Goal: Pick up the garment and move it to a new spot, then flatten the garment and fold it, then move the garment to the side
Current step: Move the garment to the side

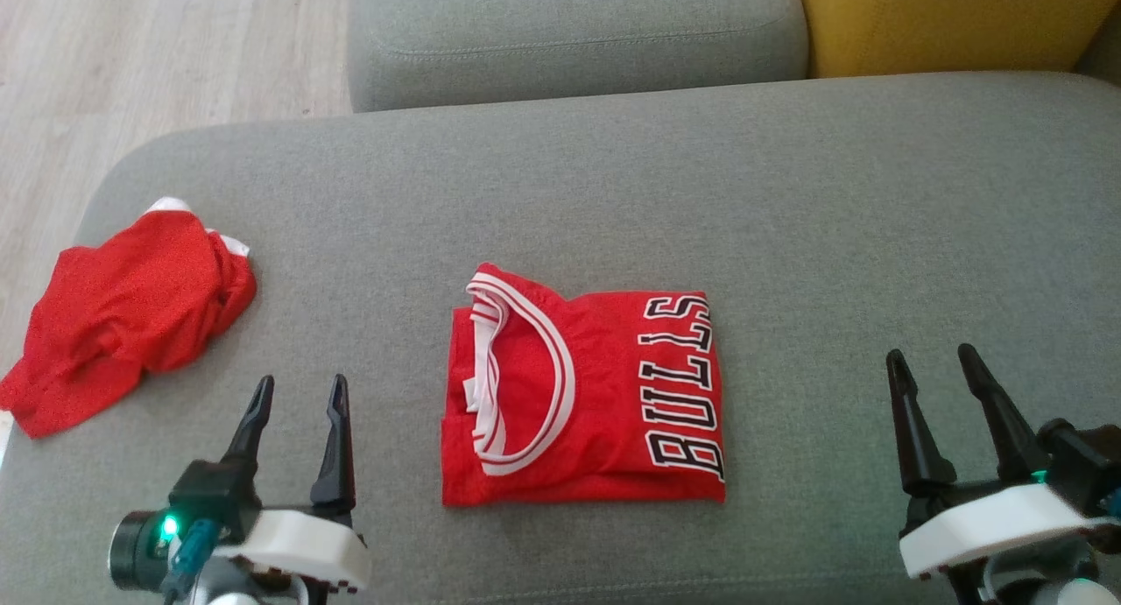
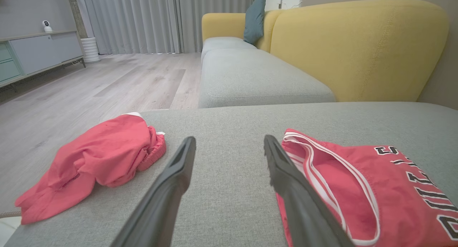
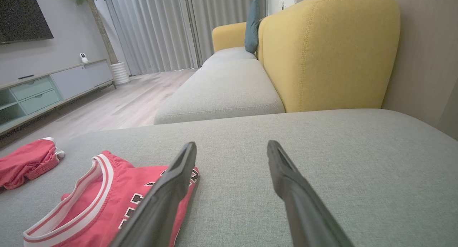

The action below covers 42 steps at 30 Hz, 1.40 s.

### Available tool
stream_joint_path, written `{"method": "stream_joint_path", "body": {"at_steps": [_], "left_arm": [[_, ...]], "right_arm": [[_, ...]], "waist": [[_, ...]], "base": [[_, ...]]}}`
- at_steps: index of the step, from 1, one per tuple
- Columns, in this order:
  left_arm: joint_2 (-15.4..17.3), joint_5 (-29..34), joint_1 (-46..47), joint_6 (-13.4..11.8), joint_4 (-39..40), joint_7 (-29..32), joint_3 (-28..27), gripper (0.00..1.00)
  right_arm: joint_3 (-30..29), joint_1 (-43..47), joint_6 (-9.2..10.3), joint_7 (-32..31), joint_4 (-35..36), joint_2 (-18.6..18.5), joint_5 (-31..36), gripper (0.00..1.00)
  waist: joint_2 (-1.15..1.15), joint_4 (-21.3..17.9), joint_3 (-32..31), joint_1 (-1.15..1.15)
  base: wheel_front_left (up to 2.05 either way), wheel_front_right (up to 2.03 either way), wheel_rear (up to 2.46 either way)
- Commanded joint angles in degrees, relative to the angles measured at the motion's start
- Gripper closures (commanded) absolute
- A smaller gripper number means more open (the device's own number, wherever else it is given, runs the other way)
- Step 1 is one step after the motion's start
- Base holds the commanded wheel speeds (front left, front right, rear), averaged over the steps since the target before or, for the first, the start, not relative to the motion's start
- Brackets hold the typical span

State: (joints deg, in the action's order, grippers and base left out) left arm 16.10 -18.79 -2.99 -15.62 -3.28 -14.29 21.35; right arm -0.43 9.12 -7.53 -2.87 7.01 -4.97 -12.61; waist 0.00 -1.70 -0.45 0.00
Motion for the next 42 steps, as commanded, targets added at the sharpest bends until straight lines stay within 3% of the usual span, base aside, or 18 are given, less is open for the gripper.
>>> {"method": "stream_joint_path", "body": {"at_steps": [1,11,21,30,31,32,38,42], "left_arm": [[1.4,0.0,2.7,-0.1,2.1,-0.5,-2.4,0.00],[0.7,1.4,6.5,0.7,2.5,-0.6,-1.6,0.00],[-2.8,4.1,11.3,2.8,3.9,-0.7,-1.2,0.00],[-5.1,6.3,11.7,5.0,4.3,-0.7,-3.0,0.00],[-5.3,6.5,11.6,5.2,4.2,-0.7,-3.2,0.00],[-5.4,6.7,11.6,5.4,4.2,-0.7,-3.5,0.00],[-5.8,8.0,11.1,6.0,4.3,-0.7,-4.6,0.00],[-6.0,8.6,10.6,6.6,4.7,-0.7,-5.3,0.00]], "right_arm": [[0.8,-1.3,0.04,0.0,2.0,-0.5,-0.1,0.00],[2.1,-3.8,0.04,-1.1,-2.3,-2.4,-1.2,0.00],[6.3,-11.3,0.04,-2.2,-19.9,-2.4,-4.8,0.00],[9.8,-16.9,0.04,-3.2,-32.7,-1.3,-8.9,0.00],[10.5,-17.2,0.04,-3.6,-33.4,-1.4,-9.4,0.67],[11.0,-17.5,0.04,-3.8,-33.8,-1.6,-9.8,1.00],[13.5,-18.3,0.04,-2.9,-33.3,-3.3,-10.0,1.00],[15.1,-18.4,0.04,-2.4,-31.3,-4.4,-8.4,1.00]], "waist": [[0.00,0.1,0.1,0.00],[0.00,4.6,3.4,0.00],[0.00,11.8,7.5,0.00],[0.00,13.6,9.0,0.00],[0.00,13.6,9.1,0.00],[0.00,13.5,9.2,0.00],[0.00,11.4,9.1,0.00],[0.00,7.9,8.9,0.00]], "base": [[0.00,0.00,0.00],[0.00,0.00,0.00],[0.00,0.00,0.00],[0.00,0.00,0.00],[0.00,0.00,0.00],[0.00,0.00,0.00],[0.00,0.00,0.00],[0.00,0.00,0.00]]}}
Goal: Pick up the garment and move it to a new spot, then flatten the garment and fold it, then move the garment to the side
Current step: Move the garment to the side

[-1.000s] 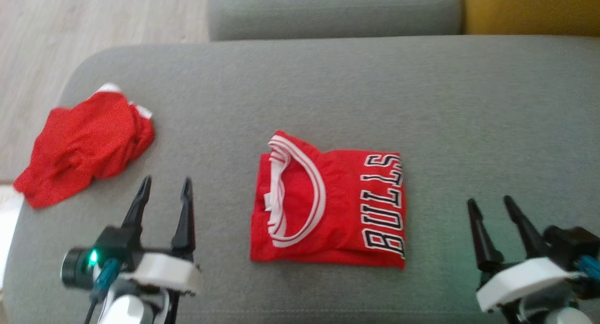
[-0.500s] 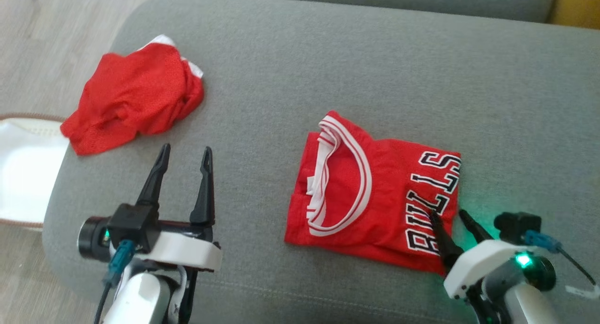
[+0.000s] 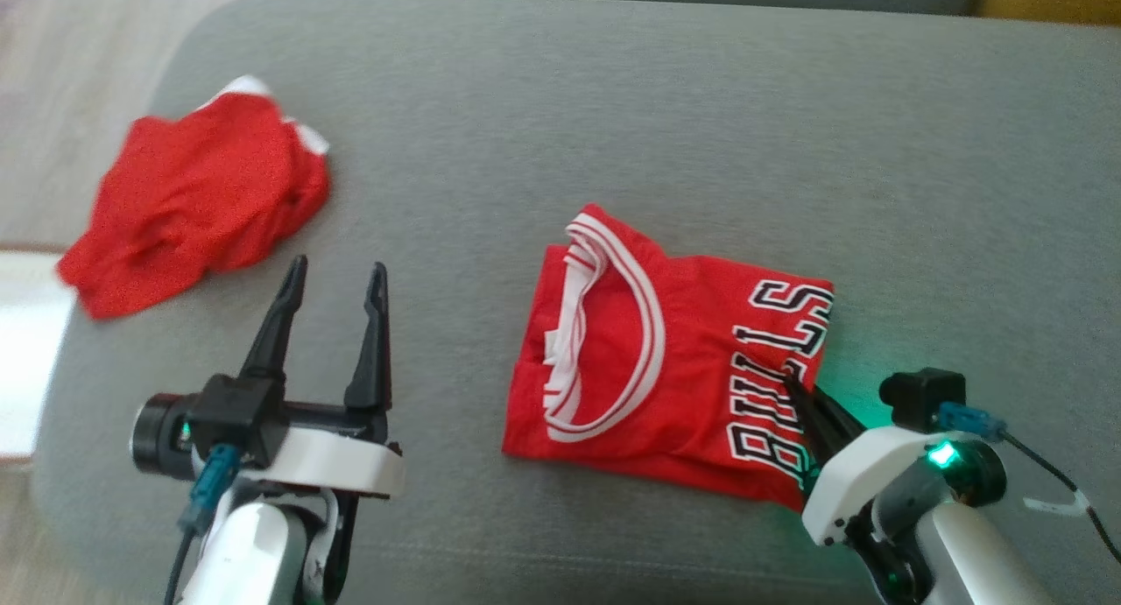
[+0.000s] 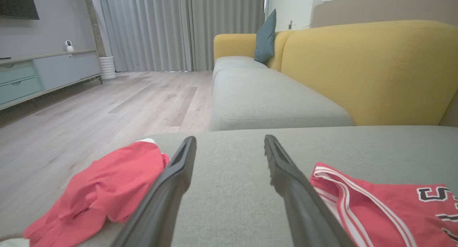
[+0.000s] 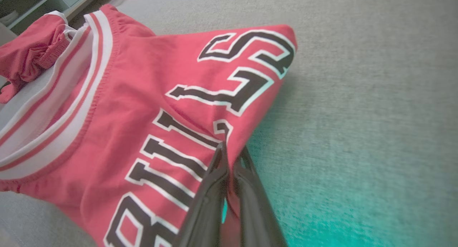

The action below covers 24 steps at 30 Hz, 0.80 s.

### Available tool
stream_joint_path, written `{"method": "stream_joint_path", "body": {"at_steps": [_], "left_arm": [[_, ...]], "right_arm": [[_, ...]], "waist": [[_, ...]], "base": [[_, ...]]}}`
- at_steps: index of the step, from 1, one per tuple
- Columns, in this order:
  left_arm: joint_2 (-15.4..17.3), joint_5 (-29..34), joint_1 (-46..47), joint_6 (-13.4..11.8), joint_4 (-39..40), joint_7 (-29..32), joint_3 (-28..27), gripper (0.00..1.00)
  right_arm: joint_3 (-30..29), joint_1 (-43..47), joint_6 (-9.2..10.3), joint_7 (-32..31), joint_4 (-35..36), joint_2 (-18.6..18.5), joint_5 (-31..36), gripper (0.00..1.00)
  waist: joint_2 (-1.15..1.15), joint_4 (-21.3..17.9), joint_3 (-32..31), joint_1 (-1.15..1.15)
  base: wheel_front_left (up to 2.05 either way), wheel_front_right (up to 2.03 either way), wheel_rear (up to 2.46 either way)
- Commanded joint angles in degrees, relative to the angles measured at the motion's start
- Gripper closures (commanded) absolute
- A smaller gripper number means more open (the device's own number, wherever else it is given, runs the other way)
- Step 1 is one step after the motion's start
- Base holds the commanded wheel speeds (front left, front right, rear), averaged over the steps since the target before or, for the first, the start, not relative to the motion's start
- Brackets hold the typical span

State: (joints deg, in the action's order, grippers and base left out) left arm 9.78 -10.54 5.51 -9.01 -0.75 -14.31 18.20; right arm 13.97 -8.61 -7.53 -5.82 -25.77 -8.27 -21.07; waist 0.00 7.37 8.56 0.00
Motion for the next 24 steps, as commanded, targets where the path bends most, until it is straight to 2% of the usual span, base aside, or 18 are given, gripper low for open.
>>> {"method": "stream_joint_path", "body": {"at_steps": [1,13,19,24], "left_arm": [[0.2,0.5,2.0,0.1,2.3,-0.7,-2.3,0.00],[0.2,2.0,4.0,2.6,2.9,-0.7,-2.1,0.00],[0.6,3.1,7.2,4.3,2.8,-0.7,-0.4,0.00],[1.3,4.2,10.9,5.6,3.4,-0.2,0.8,0.00]], "right_arm": [[1.0,-0.7,0.04,0.6,2.0,-1.1,0.3,1.00],[5.9,-7.8,0.04,1.6,2.8,-3.8,1.1,1.00],[6.5,-14.6,0.04,4.2,-0.4,-6.5,0.6,1.00],[4.3,-20.6,0.04,7.3,-4.0,-8.8,-0.2,1.00]], "waist": [[0.00,-2.4,-0.1,0.00],[0.00,-17.7,3.8,0.00],[0.00,-22.3,8.2,0.00],[0.00,-24.4,12.7,0.00]], "base": [[0.00,0.00,0.00],[0.00,0.00,0.00],[0.00,0.00,0.00],[0.00,0.00,0.00]]}}
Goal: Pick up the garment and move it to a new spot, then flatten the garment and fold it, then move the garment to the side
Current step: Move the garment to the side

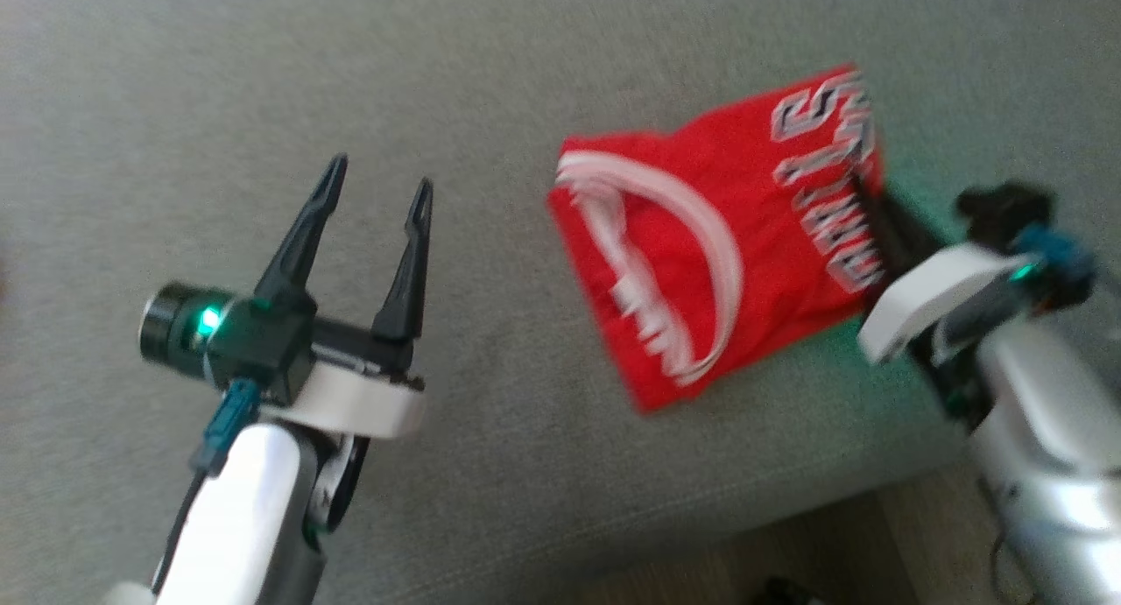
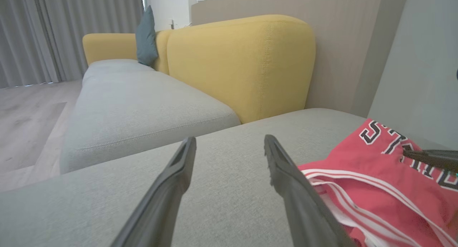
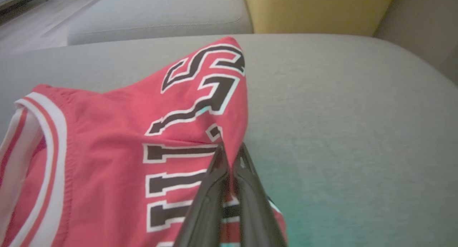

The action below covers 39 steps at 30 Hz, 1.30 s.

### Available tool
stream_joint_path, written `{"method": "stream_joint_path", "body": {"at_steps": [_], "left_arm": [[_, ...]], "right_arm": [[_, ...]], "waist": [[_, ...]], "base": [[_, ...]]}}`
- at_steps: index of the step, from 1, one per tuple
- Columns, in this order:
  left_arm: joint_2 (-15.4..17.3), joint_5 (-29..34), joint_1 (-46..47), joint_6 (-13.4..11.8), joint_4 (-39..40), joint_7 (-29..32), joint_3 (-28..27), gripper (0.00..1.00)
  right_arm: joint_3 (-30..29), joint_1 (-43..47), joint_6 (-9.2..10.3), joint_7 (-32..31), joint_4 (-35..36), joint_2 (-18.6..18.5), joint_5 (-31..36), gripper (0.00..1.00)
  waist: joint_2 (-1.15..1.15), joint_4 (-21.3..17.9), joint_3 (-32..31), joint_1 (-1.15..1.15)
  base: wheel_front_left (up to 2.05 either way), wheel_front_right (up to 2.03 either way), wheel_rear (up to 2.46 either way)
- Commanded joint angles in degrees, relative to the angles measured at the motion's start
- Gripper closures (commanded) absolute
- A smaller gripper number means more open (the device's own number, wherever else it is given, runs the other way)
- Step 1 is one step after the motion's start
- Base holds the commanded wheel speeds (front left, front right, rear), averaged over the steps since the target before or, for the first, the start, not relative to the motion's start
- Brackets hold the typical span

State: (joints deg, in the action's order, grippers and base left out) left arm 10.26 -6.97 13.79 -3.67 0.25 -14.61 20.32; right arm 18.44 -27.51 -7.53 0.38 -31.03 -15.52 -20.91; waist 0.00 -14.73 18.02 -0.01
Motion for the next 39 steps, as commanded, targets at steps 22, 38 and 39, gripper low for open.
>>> {"method": "stream_joint_path", "body": {"at_steps": [22,38,39], "left_arm": [[2.4,2.9,12.2,2.6,5.1,2.5,1.5,0.00],[2.0,1.7,14.5,2.7,2.9,0.9,1.8,0.00],[1.9,1.6,14.5,2.7,2.6,0.8,1.8,0.00]], "right_arm": [[-18.6,-14.4,0.04,4.0,-1.6,-9.7,4.2,1.00],[-25.6,-18.0,0.04,6.8,-7.0,-9.0,10.7,0.41],[-25.8,-17.9,0.04,7.4,-7.3,-8.8,11.1,0.18]], "waist": [[0.00,-5.3,14.7,0.01],[0.00,-2.6,18.1,0.01],[0.00,-2.4,17.9,0.01]], "base": [[0.00,0.00,0.00],[0.00,0.00,0.00],[0.00,0.00,0.00]]}}
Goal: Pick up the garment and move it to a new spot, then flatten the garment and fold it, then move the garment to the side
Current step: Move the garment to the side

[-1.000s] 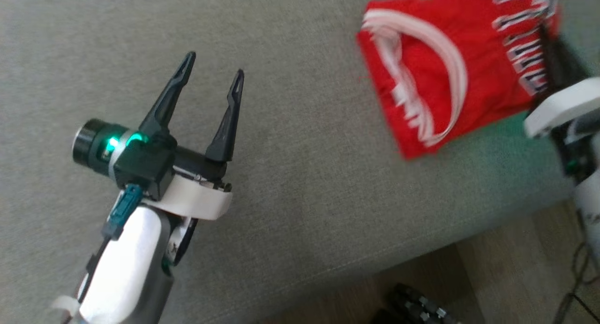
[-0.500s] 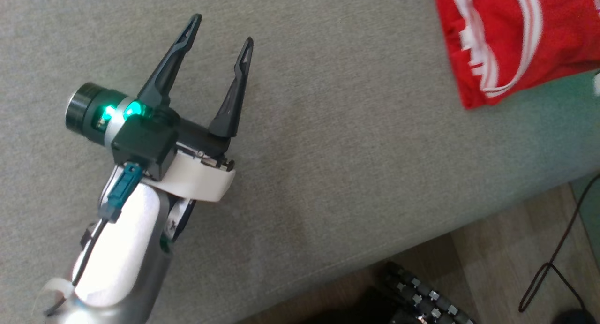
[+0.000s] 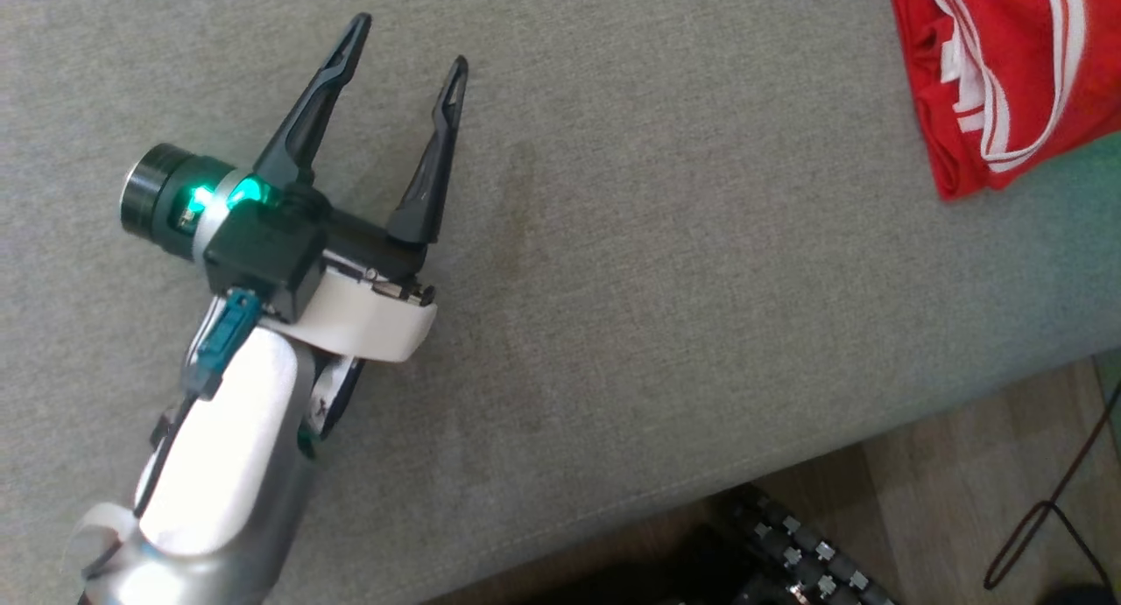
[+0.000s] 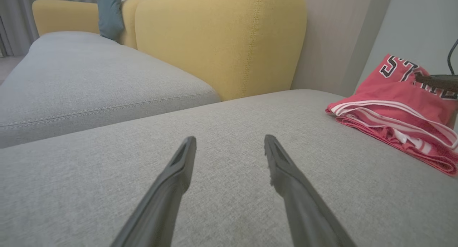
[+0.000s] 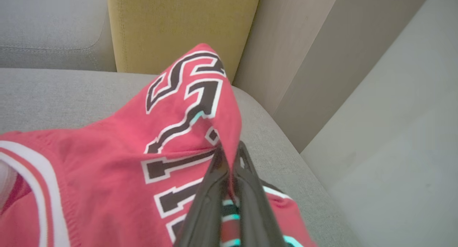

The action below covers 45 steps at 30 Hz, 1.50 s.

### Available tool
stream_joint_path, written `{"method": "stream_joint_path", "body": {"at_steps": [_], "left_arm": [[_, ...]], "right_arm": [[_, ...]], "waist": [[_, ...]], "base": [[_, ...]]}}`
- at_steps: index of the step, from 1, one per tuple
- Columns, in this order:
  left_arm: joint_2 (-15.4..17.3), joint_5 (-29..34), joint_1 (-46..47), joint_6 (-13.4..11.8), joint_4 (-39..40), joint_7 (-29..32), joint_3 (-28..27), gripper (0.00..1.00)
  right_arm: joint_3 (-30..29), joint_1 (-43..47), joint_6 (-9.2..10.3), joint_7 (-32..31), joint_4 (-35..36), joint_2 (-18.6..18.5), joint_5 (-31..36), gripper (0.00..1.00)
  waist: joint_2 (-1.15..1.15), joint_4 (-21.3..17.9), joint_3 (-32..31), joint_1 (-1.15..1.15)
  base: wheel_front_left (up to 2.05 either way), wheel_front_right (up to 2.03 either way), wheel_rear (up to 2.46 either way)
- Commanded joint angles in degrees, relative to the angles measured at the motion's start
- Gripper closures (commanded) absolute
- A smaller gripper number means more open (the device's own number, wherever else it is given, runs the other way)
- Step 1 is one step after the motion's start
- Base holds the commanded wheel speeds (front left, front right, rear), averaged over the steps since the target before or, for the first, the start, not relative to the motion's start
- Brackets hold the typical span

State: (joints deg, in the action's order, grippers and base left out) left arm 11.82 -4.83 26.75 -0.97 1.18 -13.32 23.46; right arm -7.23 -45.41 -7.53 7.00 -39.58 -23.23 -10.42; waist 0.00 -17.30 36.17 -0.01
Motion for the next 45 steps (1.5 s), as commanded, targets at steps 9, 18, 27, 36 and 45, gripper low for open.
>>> {"method": "stream_joint_path", "body": {"at_steps": [9,18,27,36,45], "left_arm": [[-0.1,-1.9,-0.5,-1.0,-0.2,-1.4,-2.2,0.00],[-0.5,-4.1,-6.7,-3.5,-2.0,-1.6,-4.8,0.00],[-1.3,-5.7,-14.2,-6.1,-1.9,-1.7,-8.7,0.00],[-1.4,-6.7,-21.5,-6.8,-1.7,-1.7,-11.0,0.00],[-2.0,-6.7,-25.6,-6.8,-3.1,-1.7,-11.1,0.00]], "right_arm": [[-3.0,5.6,0.04,6.1,2.4,2.4,3.0,0.00],[-0.3,19.6,0.04,7.8,18.8,10.3,4.8,0.00],[5.7,31.8,0.04,4.8,30.7,17.5,5.2,0.00],[8.8,39.1,0.04,0.9,35.7,19.6,4.3,0.00],[8.3,46.0,0.04,-2.4,39.5,20.1,3.8,0.00]], "waist": [[0.00,1.2,-4.6,0.01],[0.00,3.8,-12.9,0.01],[0.00,8.4,-20.6,0.01],[0.00,12.4,-27.4,0.01],[0.00,14.0,-32.9,0.01]], "base": [[0.00,0.00,0.00],[0.00,0.00,0.00],[0.00,0.00,0.00],[0.00,0.00,0.00],[0.00,0.00,0.00]]}}
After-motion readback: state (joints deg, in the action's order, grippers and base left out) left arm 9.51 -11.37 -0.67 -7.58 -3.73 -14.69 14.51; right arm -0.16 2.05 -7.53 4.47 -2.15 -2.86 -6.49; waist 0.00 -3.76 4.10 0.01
